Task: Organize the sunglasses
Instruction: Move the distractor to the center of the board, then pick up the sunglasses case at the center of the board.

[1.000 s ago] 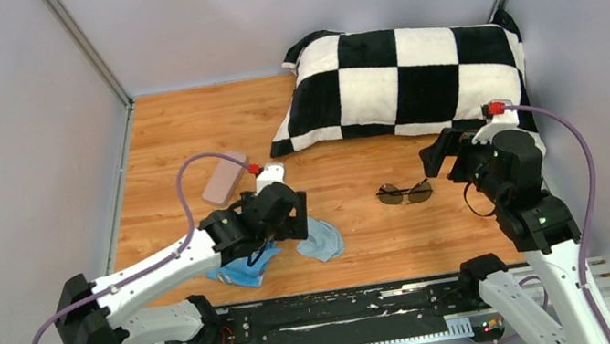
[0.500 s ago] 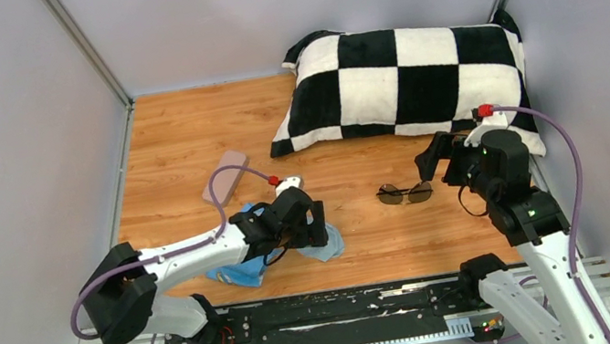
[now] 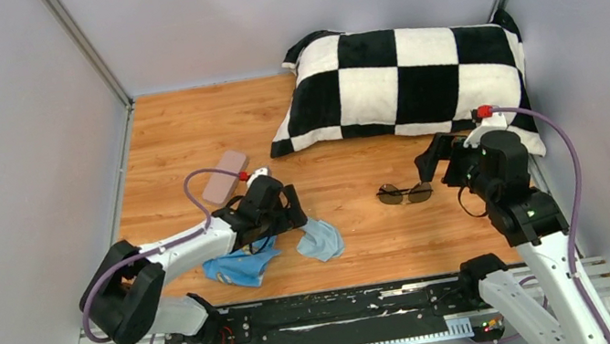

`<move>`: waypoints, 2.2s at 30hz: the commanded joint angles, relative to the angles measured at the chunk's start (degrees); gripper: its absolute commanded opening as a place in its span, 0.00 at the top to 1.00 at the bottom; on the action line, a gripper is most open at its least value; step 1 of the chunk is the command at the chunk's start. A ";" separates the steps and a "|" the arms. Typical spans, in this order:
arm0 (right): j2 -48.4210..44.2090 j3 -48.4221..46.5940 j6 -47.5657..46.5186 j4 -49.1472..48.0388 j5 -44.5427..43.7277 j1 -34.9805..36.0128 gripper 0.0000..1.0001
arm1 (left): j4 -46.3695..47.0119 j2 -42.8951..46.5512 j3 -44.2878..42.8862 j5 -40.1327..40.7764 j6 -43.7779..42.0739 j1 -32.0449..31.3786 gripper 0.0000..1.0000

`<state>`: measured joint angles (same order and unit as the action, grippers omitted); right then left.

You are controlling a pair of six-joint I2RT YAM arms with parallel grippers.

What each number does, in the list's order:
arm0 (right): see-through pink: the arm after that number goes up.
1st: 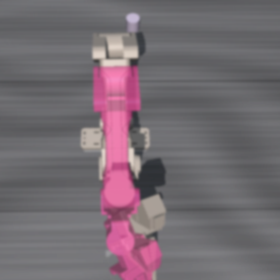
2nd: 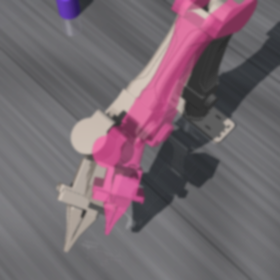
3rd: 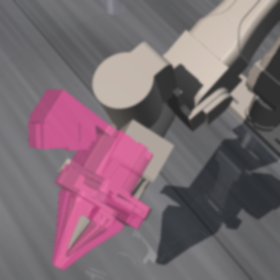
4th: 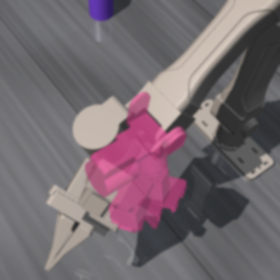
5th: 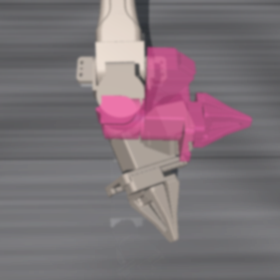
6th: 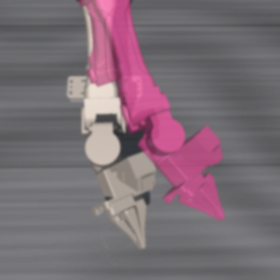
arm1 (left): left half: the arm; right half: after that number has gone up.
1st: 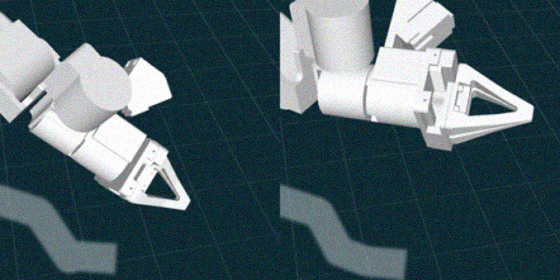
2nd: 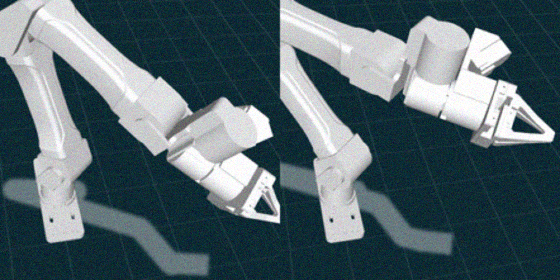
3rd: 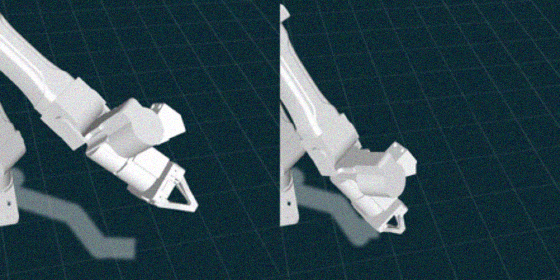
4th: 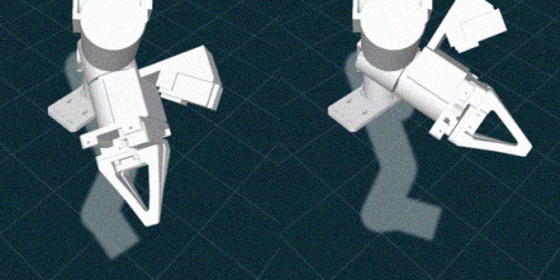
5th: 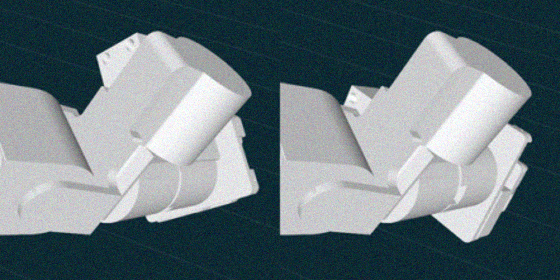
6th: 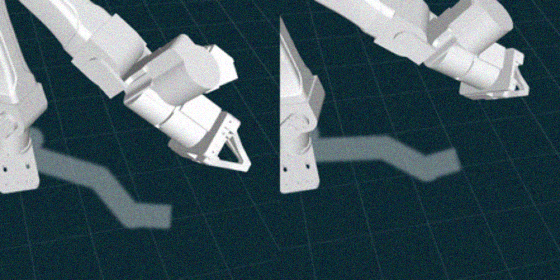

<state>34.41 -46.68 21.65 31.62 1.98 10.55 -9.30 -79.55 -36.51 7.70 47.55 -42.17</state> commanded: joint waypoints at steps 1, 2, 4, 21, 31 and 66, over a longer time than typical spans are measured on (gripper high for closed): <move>0.64 0.72 0.20 -0.73 0.62 -0.53 0.00 | -4.87 2.96 5.18 1.11 2.25 4.15 0.00; 0.99 0.64 0.27 -0.86 0.70 -0.46 0.00 | -6.48 4.33 5.83 1.92 2.73 5.27 0.00; 1.37 0.54 0.26 -0.98 0.91 -0.51 0.00 | -11.02 7.93 6.58 5.13 4.05 7.48 0.00; 1.74 0.52 0.47 -1.74 1.81 -0.53 0.00 | -17.97 23.59 -7.97 19.13 -17.59 18.97 0.00; 0.77 0.54 -0.45 -2.28 2.62 -0.50 0.00 | -21.82 -4.03 -28.93 14.26 -34.01 18.94 0.01; 5.03 0.76 -2.78 -4.18 5.40 -0.53 0.00 | -26.61 -30.86 -40.49 -1.13 -43.62 31.71 0.07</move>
<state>39.03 -46.17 19.64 27.81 6.63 10.55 -36.56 -108.73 -76.18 9.47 3.36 -10.31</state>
